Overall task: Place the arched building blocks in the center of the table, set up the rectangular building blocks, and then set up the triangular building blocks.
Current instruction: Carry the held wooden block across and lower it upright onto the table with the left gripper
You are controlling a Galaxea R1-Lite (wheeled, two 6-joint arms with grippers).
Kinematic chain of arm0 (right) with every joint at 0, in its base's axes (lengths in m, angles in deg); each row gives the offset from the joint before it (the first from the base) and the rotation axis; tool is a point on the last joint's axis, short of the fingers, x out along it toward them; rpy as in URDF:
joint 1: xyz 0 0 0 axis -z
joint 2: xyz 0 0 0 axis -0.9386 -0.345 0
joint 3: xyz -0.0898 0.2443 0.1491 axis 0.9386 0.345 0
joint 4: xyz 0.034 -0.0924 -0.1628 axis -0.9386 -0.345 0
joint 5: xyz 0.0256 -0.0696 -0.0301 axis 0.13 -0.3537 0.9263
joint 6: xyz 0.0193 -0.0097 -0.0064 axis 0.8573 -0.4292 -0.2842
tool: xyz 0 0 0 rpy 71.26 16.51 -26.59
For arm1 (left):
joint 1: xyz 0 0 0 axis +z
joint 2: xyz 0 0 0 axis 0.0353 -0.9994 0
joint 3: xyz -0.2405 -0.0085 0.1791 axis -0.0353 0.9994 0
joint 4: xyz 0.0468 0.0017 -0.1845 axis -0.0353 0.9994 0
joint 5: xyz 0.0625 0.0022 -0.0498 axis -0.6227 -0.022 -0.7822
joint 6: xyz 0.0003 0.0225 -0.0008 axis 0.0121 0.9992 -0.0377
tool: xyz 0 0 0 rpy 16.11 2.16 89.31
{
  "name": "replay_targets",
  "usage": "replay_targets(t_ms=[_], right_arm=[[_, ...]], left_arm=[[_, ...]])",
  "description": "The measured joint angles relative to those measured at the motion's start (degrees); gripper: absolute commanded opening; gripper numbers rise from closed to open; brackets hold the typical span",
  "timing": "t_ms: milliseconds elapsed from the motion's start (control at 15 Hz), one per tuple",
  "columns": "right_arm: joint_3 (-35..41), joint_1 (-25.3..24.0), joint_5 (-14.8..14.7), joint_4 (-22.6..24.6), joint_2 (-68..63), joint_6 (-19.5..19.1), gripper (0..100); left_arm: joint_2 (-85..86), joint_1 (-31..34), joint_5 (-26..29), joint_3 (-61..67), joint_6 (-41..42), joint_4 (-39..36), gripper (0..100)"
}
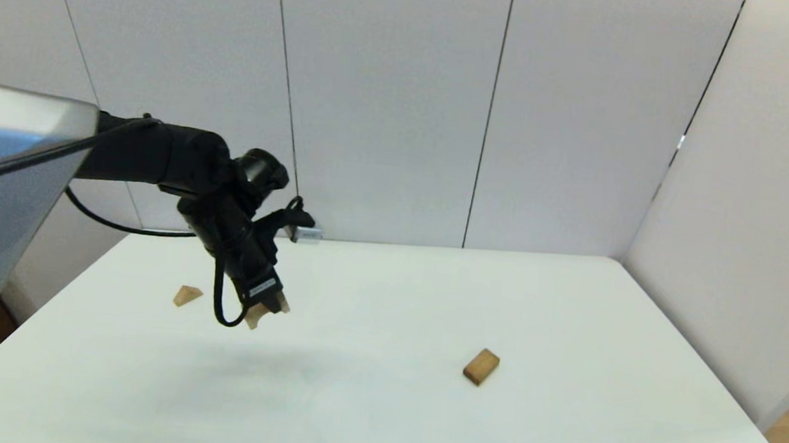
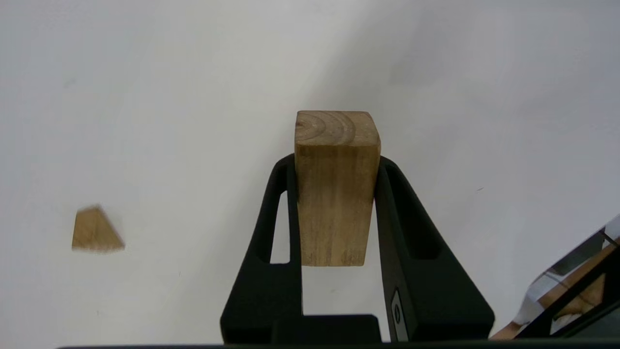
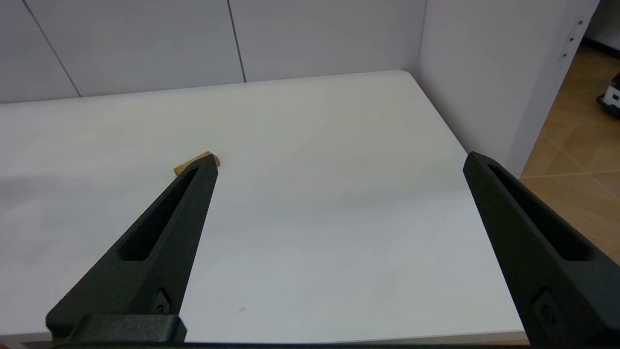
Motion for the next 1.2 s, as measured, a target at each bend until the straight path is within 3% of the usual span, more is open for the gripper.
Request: replay_targets(t_ms=[467, 1200], right_arm=[[0.00, 0.00, 0.00, 0.00, 0.00, 0.01, 100], [0.00, 0.00, 0.00, 0.02, 0.00, 0.04, 100]], left_arm=[[-6.91, -8.59, -0.34, -12.90, 1.67, 10.01, 0], [-11.08, -13.23, -2.46, -13.98, 9.23, 9.98, 0]])
